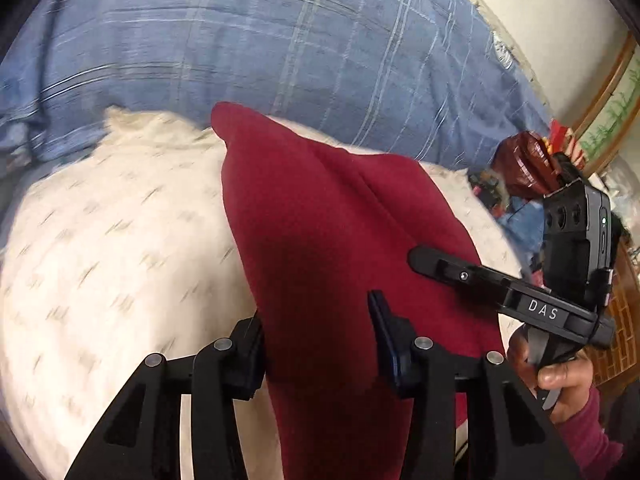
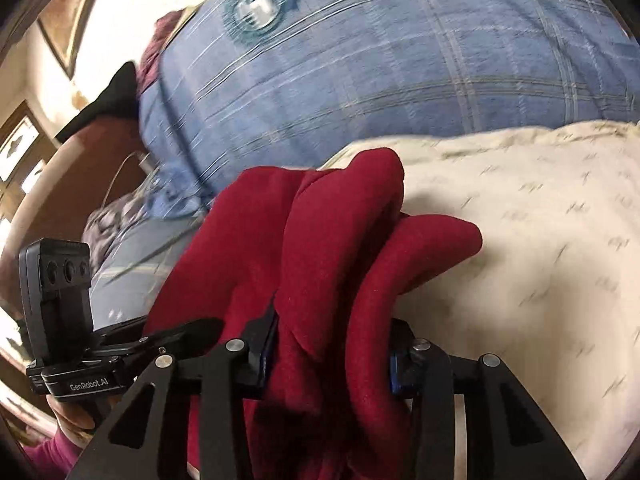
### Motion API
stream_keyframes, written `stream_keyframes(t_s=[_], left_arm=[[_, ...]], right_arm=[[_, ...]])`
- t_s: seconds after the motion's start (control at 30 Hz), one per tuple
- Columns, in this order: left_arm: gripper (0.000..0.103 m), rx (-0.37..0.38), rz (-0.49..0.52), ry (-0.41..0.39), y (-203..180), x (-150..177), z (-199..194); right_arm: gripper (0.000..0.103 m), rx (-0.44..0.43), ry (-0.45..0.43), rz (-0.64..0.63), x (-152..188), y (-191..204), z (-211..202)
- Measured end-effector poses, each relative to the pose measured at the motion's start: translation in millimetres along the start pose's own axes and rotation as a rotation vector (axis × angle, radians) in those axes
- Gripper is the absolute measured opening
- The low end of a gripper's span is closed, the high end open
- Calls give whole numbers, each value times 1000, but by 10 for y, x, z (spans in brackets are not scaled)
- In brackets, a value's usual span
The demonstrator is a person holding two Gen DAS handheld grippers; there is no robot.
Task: Fold small clothes
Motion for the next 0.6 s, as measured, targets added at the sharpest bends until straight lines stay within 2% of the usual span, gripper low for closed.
stream_keyframes(t_s=[0.07,0.1,0.17,0.3,0.33,0.37,0.4,0.43,0.5,0.57,0.6], left_arm=[[45,-42,-14,12,85,196,-82],[45,-58,-28,26,128,274,-70],[50,-83,-81,62,269,465,7],[59,-123,-102,12,335,526,-102],[60,-142,-92,0,342,524,-155],[61,-169,-74,-21,323,501,-208],[62,-198,-54,-44,304,480,-260],[64,-215,-44,-55,271,510,-308],[64,-250,-36,-74,228,529,-353],[64,-275,-36,-83,185,549,-396],[64,-289,-29,-89,177,583,-435]], right_arm=[[46,-2,40,-2,201,73,104],[54,12,55,2,284,60,159],[64,106,73,-15,434,-48,245],[66,123,13,19,431,-18,-89],[64,132,-9,-6,404,41,-186],[57,138,-26,-36,373,101,-271],[44,132,-45,-69,335,206,-350],[40,119,-61,-99,312,307,-409],[36,87,-81,-157,298,503,-431],[35,41,-52,-195,388,665,-321],[35,45,-40,-206,436,697,-259]])
Point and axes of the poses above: each gripper's, at about its wrist camera, not at the fingertips, and z roughly the way its jaws point, y to its left, x to its underside, the point moved 8 cm from there along z, roughly the way its jaws point, and after that the axes turned 9 degrees about -y, right-handed, at the moved point
